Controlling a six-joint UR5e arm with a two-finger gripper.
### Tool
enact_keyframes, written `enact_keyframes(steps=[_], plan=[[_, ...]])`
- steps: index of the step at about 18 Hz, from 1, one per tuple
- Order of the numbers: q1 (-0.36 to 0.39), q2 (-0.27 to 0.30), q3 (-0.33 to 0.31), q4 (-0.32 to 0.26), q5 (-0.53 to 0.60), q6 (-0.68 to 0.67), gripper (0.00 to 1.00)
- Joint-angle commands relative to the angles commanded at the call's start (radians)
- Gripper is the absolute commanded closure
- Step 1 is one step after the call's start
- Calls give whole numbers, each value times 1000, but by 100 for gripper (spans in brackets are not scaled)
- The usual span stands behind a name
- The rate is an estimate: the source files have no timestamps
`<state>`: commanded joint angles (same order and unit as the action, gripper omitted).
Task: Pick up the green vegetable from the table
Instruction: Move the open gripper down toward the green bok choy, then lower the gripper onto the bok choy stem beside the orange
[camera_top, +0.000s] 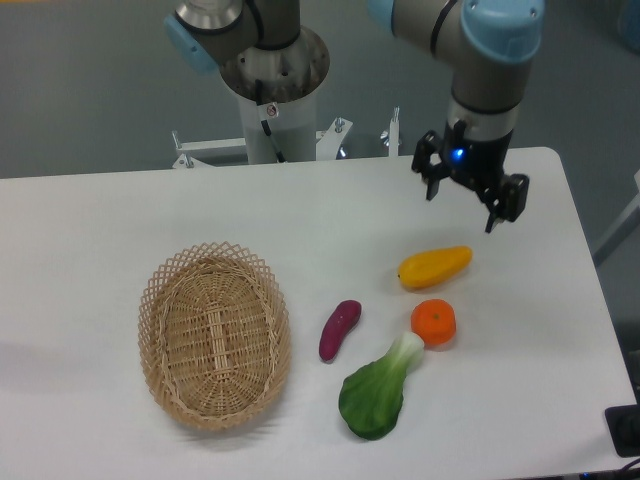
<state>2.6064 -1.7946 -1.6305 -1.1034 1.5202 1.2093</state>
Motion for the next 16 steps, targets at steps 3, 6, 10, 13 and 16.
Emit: enact_keyframes(steps=[3,6,10,13,16], plan=[[-43,-74,-14,140,5,-68,0],[-65,-136,-12,183,3,-109,0],[-66,-213,-8,241,3,-102,0],[-66,-268,-15,306,8,-100,0],[-66,-281,-34,316,8,-53,0]])
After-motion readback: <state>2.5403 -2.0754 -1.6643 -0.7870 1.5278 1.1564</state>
